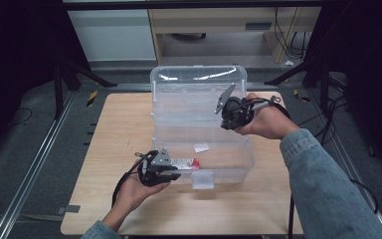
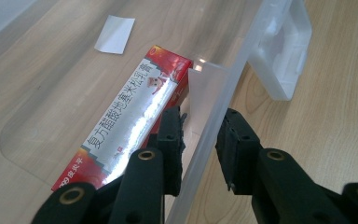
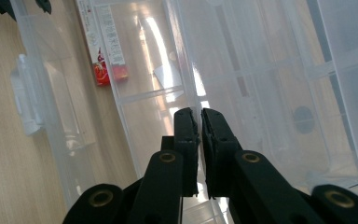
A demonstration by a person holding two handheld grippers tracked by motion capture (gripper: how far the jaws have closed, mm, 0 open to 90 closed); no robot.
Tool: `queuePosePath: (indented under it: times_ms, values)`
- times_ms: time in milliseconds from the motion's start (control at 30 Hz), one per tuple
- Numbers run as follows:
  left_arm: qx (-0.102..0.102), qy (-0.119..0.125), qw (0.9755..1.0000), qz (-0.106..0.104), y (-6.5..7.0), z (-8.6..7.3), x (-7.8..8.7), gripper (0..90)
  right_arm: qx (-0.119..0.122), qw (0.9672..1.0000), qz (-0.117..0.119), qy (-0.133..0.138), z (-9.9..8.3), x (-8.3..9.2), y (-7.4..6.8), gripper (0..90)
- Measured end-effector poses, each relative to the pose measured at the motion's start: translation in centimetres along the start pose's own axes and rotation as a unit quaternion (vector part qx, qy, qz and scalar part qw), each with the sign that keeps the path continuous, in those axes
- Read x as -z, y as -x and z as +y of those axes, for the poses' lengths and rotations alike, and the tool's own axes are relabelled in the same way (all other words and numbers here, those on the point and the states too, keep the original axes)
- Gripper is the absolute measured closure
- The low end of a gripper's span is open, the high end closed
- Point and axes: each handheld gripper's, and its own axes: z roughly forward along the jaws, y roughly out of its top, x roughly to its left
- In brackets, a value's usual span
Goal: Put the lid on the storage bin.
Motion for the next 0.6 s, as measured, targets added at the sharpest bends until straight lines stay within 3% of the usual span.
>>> queuePosePath:
  times_ms: [600]
  values:
    - [0.001,0.010,1.0000,0.001,0.1,-0.2,0.0,69.4,-0.004,0.9999,0.000,0.013,-1.3,0.1,-2.5,84.6]
